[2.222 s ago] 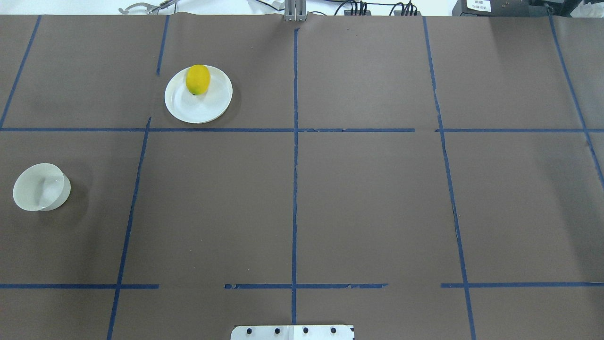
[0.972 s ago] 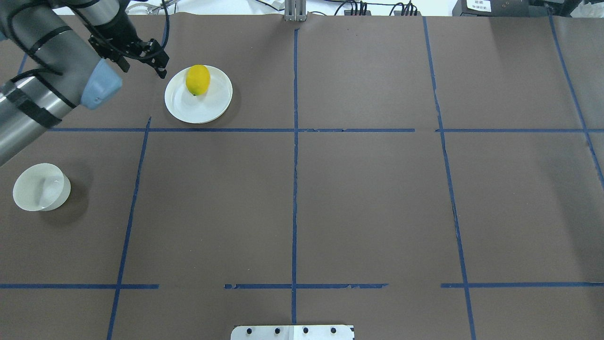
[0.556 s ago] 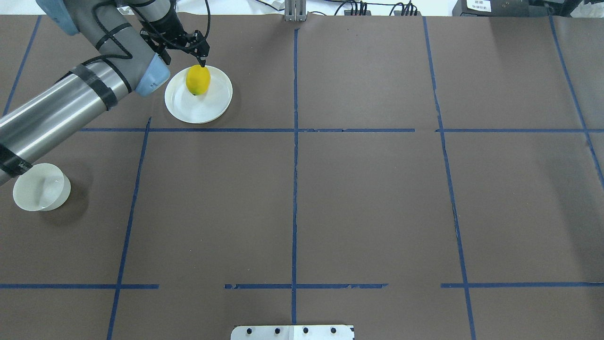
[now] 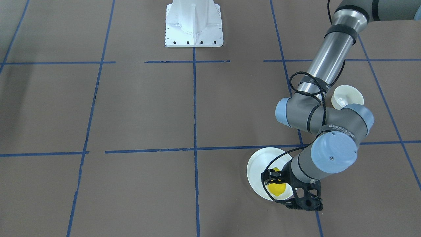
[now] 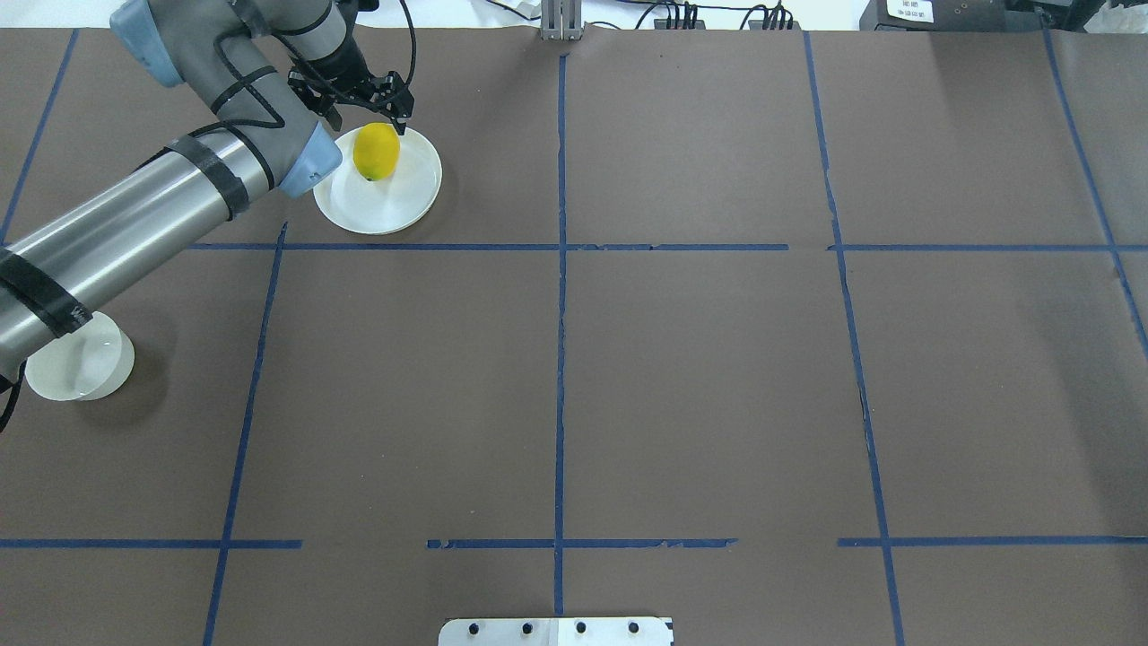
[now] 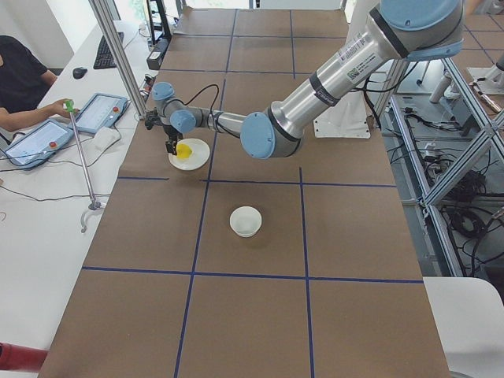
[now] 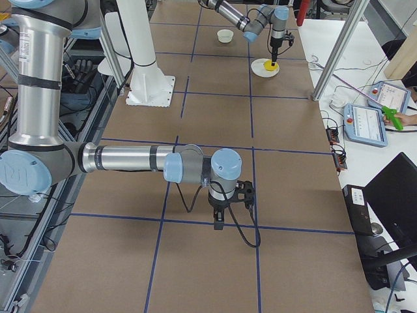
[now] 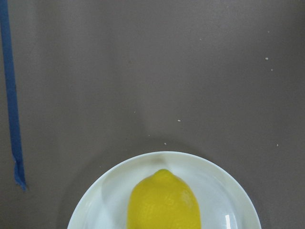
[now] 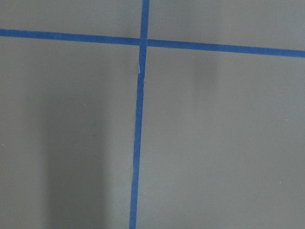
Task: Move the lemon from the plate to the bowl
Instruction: 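Lower the left gripper and close it around the lemon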
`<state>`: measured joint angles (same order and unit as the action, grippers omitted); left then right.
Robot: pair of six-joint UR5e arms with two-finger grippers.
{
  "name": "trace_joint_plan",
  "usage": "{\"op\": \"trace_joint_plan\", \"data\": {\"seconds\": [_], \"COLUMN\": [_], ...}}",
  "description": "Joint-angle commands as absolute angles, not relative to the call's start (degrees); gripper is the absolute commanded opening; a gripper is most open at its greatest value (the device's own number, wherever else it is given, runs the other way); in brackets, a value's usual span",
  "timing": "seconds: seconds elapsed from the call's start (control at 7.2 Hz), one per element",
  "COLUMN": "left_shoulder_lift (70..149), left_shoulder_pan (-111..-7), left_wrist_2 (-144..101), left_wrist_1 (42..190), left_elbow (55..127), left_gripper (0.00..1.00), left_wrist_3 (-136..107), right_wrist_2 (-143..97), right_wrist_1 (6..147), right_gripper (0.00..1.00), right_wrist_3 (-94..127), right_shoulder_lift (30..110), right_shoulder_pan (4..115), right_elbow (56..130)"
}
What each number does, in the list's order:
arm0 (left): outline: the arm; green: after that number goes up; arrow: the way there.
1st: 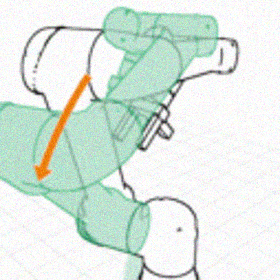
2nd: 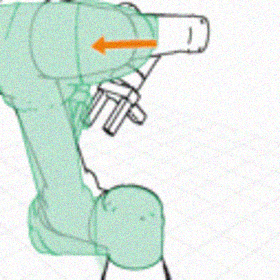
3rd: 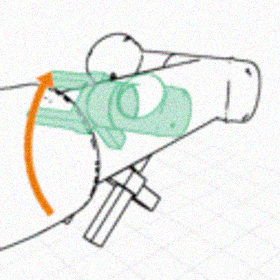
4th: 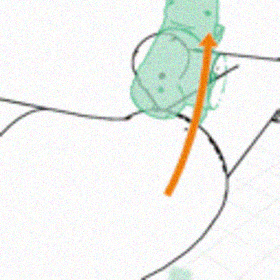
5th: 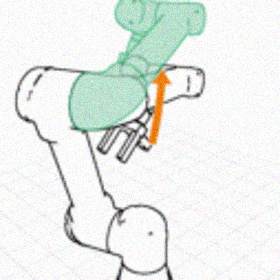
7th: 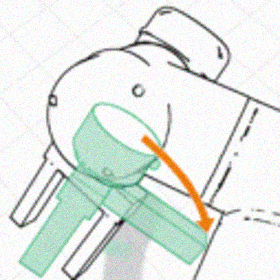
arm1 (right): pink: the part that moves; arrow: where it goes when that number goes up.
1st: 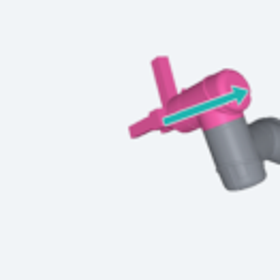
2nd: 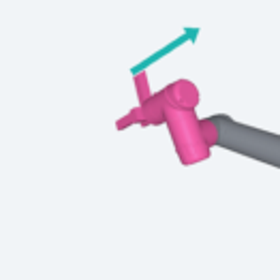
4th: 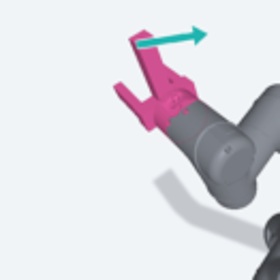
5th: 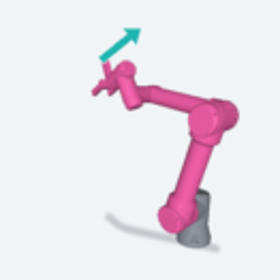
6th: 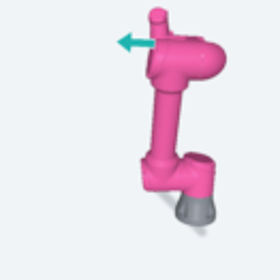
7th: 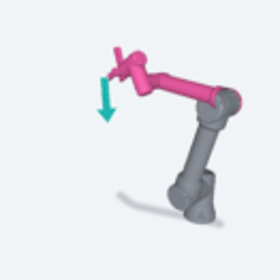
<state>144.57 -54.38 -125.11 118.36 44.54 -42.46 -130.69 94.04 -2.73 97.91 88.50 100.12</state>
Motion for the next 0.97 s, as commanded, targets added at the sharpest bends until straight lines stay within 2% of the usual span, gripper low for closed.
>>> {"op": "trace_joint_plan", "data": {"seconds": [0.0, 0.14, 0.28, 0.42, 0.56, 0.83], "left_shoulder_lift": [144.58, 144.58, 144.58, 144.58, 144.67, 142.93], "left_shoulder_pan": [-52.92, -52.3, -52.21, -52.21, -53.08, -56.75], "left_wrist_2": [-124.81, -123.5, -122.7, -122.7, -122.87, -127.23], "left_wrist_1": [122.5, 123.56, 123.57, 123.57, 123.49, 119.82], "left_elbow": [41.41, 41.05, 40.96, 41.04, 41.57, 46.89], "left_gripper": [1.0, 1.0, 0.7, 0.18, 0.0, 0.0], "left_wrist_3": [-44.02, -45.34, -45.87, -45.97, -46.14, -45.88], "right_wrist_2": [-130.69, -130.69, -130.69, -130.69, -130.69, -130.69], "right_wrist_1": [94.04, 94.04, 94.04, 94.04, 94.04, 94.04], "right_gripper": [1.0, 1.0, 1.0, 1.0, 1.0, 1.0], "right_wrist_3": [-2.72, -2.72, -2.72, -2.72, -2.72, -2.72], "right_shoulder_lift": [97.91, 97.91, 97.91, 97.91, 97.91, 97.91], "right_shoulder_pan": [88.51, 88.51, 88.51, 88.51, 88.51, 88.51], "right_elbow": [100.2, 100.11, 100.11, 100.11, 100.11, 100.11]}}
